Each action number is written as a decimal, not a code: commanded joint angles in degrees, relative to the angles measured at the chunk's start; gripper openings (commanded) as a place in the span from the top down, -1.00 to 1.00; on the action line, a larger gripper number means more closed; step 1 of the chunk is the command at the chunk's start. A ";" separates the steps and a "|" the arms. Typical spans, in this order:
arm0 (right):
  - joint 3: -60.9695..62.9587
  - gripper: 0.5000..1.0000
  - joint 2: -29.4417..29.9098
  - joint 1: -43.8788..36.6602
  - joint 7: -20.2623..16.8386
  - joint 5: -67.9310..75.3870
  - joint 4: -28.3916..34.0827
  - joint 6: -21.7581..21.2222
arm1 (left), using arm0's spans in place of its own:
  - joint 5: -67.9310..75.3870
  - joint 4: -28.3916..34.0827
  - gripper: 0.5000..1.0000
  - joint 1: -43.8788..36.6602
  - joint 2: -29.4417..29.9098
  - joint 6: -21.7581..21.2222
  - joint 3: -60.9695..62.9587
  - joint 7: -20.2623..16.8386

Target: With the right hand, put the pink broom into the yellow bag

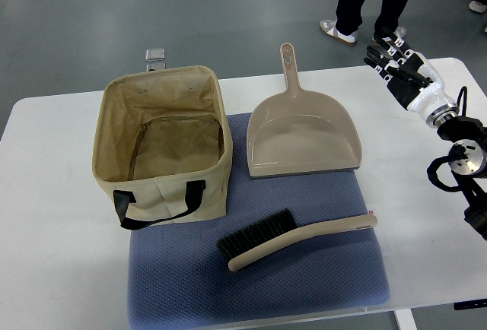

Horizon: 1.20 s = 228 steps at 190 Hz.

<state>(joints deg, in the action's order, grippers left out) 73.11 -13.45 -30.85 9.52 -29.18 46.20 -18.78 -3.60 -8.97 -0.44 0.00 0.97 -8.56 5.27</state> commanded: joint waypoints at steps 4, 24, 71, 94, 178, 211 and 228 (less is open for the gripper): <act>-0.34 -0.73 -0.17 -0.18 0.32 -0.01 0.12 -1.00 | 0.00 0.00 -1.00 0.00 0.00 0.00 -0.06 0.00; -0.25 -0.73 -0.17 -0.35 0.23 -0.09 0.12 -1.70 | 0.00 0.00 -1.00 0.00 0.00 0.00 -0.06 0.00; -0.16 -0.72 -0.35 -0.61 0.50 -0.09 0.12 -1.18 | 0.00 0.00 -1.00 0.00 0.00 0.00 0.03 0.00; -0.08 -0.72 -0.61 -0.70 0.59 0.00 0.12 -1.62 | 0.00 0.00 -1.00 0.00 0.00 0.00 0.03 0.00; 1.51 -0.73 -0.70 -1.05 0.50 0.00 0.29 -2.32 | 0.00 0.00 -1.00 0.00 0.00 0.00 0.03 0.00; 1.51 -0.72 -0.61 -1.05 0.59 0.00 0.29 -2.41 | 0.00 0.00 -1.00 0.00 0.00 0.00 -0.06 0.00; 1.59 -0.72 -0.61 -1.05 0.67 0.00 0.20 -1.97 | 0.00 0.00 -1.00 0.00 0.00 0.00 0.03 0.00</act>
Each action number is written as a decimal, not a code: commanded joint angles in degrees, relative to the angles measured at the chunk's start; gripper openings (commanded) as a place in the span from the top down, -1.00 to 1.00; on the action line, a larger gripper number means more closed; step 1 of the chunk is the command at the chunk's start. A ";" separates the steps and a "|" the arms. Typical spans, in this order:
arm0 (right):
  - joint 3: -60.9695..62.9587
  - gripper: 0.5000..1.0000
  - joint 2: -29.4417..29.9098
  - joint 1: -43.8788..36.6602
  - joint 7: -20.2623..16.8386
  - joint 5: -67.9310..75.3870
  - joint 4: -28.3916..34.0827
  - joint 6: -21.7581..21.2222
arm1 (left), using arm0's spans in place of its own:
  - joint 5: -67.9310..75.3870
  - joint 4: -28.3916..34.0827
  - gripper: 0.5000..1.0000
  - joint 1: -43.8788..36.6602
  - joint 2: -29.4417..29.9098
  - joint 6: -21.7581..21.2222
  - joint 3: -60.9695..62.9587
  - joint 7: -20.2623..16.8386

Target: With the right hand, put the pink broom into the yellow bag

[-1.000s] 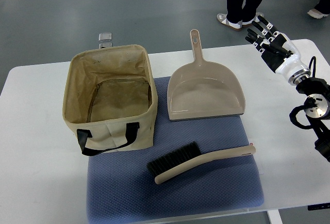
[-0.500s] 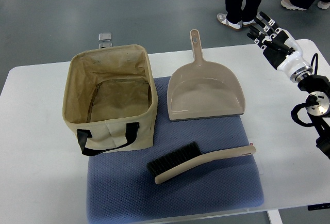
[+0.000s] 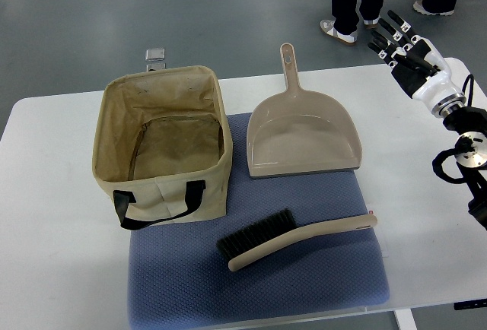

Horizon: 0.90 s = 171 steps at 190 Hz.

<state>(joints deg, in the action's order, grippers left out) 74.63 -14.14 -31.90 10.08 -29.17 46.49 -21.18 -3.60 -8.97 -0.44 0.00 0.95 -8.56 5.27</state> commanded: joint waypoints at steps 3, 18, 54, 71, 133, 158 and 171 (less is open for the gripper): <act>0.08 -0.72 0.08 -0.01 0.11 -0.01 -0.08 0.44 | 0.00 0.00 -1.00 0.01 0.00 0.02 0.04 0.00; 0.08 -0.72 0.08 -0.01 0.20 -0.01 -0.08 0.53 | 0.00 0.00 -1.00 0.01 0.00 -0.07 0.04 0.00; 0.08 -0.73 -0.10 -0.01 -0.07 -0.01 0.09 -0.88 | 0.00 0.00 -1.00 0.00 0.00 -0.07 0.04 0.00; -0.09 -0.73 -0.62 -0.09 -0.24 -0.01 0.09 -2.55 | 0.00 0.00 -1.00 0.01 0.00 0.02 0.04 0.00; -1.24 -0.72 -2.47 -0.80 -0.07 -0.18 0.27 -6.42 | 0.00 0.00 -1.00 0.01 0.00 0.02 -0.05 0.00; -5.28 -0.71 -5.63 -1.94 0.64 -0.53 0.36 -10.29 | 0.00 0.00 -1.00 0.01 0.00 0.02 0.04 0.00; -8.62 -0.71 -7.57 -2.55 1.60 -0.80 1.24 -10.99 | 0.00 0.00 -1.00 -0.08 0.00 0.02 0.04 0.00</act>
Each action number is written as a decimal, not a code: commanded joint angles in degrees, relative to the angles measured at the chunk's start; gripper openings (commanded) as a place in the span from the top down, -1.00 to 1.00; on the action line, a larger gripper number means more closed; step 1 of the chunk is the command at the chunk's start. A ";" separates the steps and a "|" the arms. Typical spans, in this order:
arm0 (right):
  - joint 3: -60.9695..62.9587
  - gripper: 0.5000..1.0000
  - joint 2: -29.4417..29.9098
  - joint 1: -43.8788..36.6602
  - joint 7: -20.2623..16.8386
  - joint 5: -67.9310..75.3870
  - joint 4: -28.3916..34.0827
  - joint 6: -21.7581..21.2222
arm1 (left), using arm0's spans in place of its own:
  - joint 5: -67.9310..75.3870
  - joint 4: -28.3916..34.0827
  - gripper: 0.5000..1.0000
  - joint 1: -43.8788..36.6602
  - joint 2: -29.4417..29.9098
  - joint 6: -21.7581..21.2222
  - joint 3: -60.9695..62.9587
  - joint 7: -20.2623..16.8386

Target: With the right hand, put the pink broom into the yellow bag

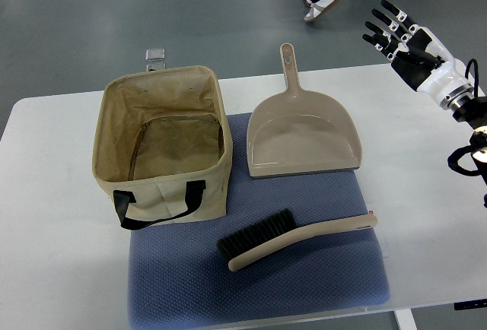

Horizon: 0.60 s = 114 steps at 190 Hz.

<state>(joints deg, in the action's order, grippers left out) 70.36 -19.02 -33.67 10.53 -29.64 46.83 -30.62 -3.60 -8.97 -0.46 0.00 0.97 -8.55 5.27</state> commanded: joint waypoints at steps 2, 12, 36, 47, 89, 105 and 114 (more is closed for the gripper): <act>-4.88 -0.71 -3.04 -0.96 1.34 -0.41 1.24 -1.55 | 0.00 0.00 -1.00 0.02 0.00 0.00 0.03 0.00; -8.22 -0.71 -4.97 -1.48 1.52 -0.77 3.61 -1.63 | 0.00 0.00 -1.00 -0.06 0.00 -0.09 -0.06 0.00; -16.30 -0.71 -10.33 -1.66 3.45 -4.63 11.17 -1.63 | 0.00 0.00 -1.00 0.02 0.00 0.00 -0.06 0.00; -18.68 -0.71 -12.18 -1.75 4.41 -8.14 14.59 -1.55 | 0.00 0.00 -1.00 0.02 0.00 0.00 0.03 0.00; -22.90 -0.69 -15.08 -1.84 5.91 -29.33 26.20 -0.76 | 0.00 0.00 -1.00 0.02 0.00 0.00 -0.06 0.00; -24.83 -0.69 -15.69 -1.75 6.00 -36.88 31.38 0.03 | 0.00 0.00 -1.00 -0.06 0.00 0.00 0.03 0.00; -26.15 -0.69 -16.14 -1.66 6.00 -39.53 33.94 1.35 | 0.00 0.00 -1.00 0.02 0.00 0.00 0.03 0.00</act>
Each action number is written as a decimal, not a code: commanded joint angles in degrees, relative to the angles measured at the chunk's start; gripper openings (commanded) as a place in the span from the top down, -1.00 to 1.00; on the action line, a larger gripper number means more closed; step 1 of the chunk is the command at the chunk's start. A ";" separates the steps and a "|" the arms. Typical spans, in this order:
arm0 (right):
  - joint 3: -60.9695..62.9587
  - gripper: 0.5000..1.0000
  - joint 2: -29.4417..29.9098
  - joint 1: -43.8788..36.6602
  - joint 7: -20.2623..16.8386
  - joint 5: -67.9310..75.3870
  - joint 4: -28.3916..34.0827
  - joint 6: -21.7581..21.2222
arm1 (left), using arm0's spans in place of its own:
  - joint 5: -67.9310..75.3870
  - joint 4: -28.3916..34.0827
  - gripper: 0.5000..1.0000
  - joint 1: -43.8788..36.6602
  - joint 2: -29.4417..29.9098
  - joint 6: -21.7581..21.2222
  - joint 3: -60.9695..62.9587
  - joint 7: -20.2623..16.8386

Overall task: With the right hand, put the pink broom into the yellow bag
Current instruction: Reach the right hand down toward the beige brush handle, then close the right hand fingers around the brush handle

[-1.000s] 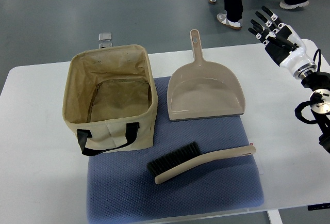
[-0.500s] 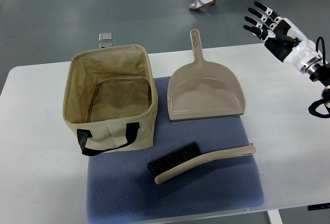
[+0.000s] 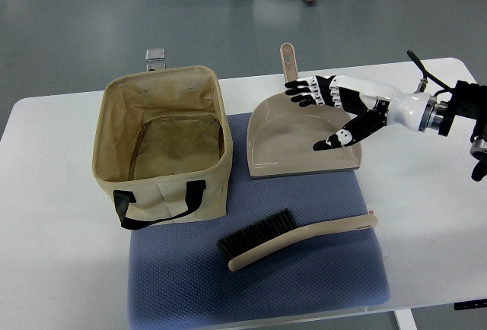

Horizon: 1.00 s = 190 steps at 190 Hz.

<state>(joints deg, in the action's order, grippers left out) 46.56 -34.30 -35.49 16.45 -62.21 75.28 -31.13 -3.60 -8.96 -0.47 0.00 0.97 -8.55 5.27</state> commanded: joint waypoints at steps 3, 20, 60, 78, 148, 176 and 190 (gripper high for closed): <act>-2.79 -0.69 -1.03 0.07 -0.02 -7.75 6.10 2.22 | 0.00 0.00 -1.00 0.03 0.00 0.00 0.03 0.00; -6.30 -0.68 -2.61 0.07 -0.02 -14.26 10.15 4.94 | 0.00 0.00 -1.00 0.03 0.00 0.00 0.03 0.00; -10.61 -0.68 -4.28 0.07 -0.10 -27.26 14.10 5.73 | 0.00 0.00 -1.00 0.03 0.00 -0.09 0.03 0.00; -11.84 -0.68 -5.51 -0.01 -0.45 -28.93 15.77 5.38 | 0.00 0.00 -1.00 0.03 0.00 0.00 -0.06 0.00; -15.36 -0.64 -7.36 -0.01 -2.21 -34.91 17.44 7.58 | 0.00 0.00 -1.00 0.03 0.00 -0.09 0.03 0.00; -16.59 -0.50 -8.59 0.07 -2.30 -35.44 17.44 9.07 | 0.00 0.00 -1.00 0.03 0.00 0.00 -0.06 0.00; -18.26 -0.38 -8.94 0.07 -2.30 -36.23 17.44 10.21 | 0.00 0.00 -1.00 -0.06 0.00 0.00 0.03 0.00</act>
<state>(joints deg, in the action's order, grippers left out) 30.07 -42.63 -35.50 14.17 -97.55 92.73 -22.23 -3.60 -8.96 -0.47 0.00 0.94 -8.55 5.27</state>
